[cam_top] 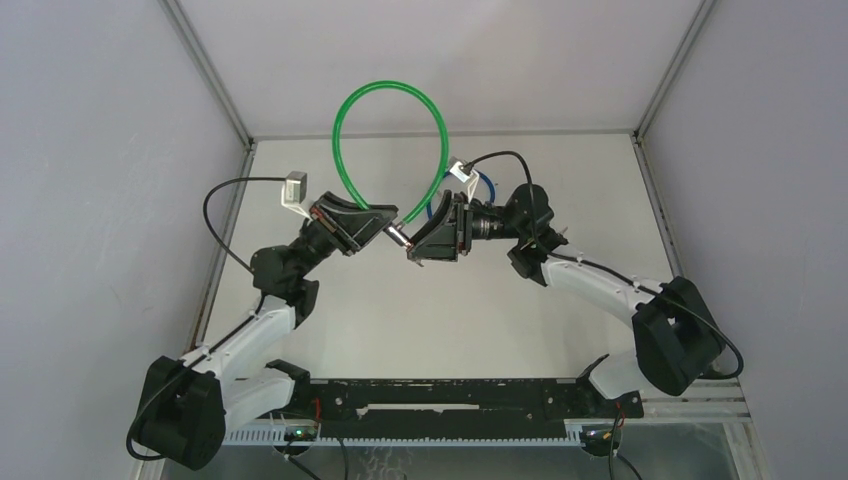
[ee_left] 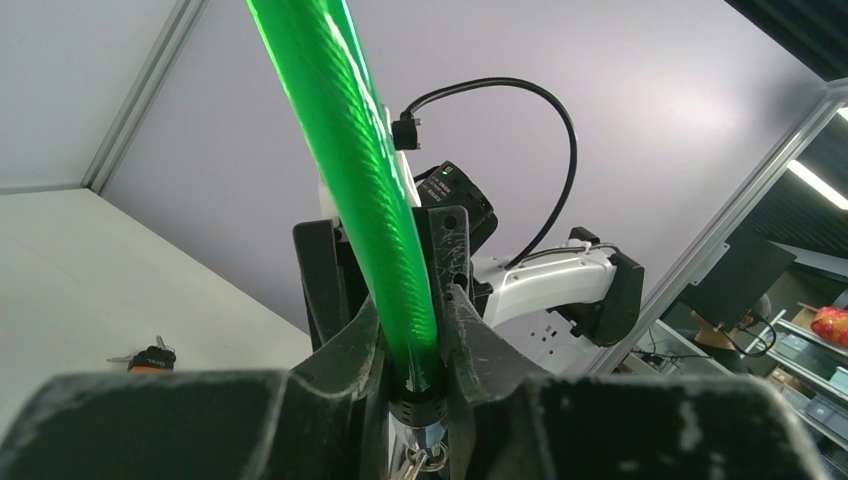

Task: Lock with the key
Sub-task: Place the lock at the center of the board.

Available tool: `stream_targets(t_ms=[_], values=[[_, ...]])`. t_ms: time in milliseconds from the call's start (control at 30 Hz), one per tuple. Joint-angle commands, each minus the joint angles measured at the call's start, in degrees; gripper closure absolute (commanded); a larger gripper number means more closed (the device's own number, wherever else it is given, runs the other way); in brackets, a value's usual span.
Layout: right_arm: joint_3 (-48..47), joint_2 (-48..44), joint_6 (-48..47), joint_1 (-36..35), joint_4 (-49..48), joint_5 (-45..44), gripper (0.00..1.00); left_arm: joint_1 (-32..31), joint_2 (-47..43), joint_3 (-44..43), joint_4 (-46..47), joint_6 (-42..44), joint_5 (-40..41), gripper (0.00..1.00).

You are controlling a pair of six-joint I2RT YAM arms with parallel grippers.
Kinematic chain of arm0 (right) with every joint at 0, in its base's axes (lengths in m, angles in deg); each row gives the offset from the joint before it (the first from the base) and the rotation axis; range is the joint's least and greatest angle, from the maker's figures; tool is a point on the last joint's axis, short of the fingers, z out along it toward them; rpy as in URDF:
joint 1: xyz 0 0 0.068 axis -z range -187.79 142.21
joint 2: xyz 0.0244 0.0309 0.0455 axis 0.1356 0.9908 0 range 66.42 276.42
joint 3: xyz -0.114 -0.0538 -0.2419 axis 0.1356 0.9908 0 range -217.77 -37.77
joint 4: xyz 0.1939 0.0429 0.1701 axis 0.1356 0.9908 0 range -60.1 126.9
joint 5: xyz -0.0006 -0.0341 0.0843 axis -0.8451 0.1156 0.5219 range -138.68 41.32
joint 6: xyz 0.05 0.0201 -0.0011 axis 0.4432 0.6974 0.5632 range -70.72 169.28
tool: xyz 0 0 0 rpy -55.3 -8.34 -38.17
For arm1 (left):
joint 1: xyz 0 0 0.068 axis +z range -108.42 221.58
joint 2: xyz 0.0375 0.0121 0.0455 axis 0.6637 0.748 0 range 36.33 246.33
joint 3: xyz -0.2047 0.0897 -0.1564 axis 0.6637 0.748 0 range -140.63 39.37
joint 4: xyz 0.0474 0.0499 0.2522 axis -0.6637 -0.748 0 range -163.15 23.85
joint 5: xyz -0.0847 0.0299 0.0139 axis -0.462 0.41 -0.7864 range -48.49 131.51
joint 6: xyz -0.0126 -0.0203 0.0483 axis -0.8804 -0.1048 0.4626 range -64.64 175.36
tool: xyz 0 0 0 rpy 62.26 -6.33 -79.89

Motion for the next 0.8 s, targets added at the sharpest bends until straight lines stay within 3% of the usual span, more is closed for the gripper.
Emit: stream_targets(t_ms=[0, 167, 233, 367, 600, 767], values=[[-3.56, 0.74, 0.32, -1.08, -1.57, 1.19, 0.46, 0.14, -0.42, -4.34, 5.05, -0.39, 0.21, 1.0], [-5.27, 2.21, 0.08, -2.28, -0.79, 3.05, 0.56, 0.14, -0.2, -4.49, 5.04, -0.34, -0.01, 1.0], [-5.64, 2.64, -0.14, -2.58, -0.1, 3.04, 0.64, 0.14, -0.23, -4.51, 5.17, -0.4, -0.18, 1.0], [-5.91, 3.61, 1.34, -2.63, -1.18, 3.82, 1.0, 0.14, -0.53, -4.52, 5.14, -0.27, -0.27, 1.0], [-4.13, 4.09, 3.5, -2.45, -2.35, 6.21, 1.0, 0.19, -1.52, -4.6, 3.73, 1.38, 0.28, 1.0], [2.5, 3.97, 10.52, -0.77, -12.2, 6.43, 1.0, 1.22, -4.55, -4.34, -0.37, 4.46, 1.84, 1.0]])
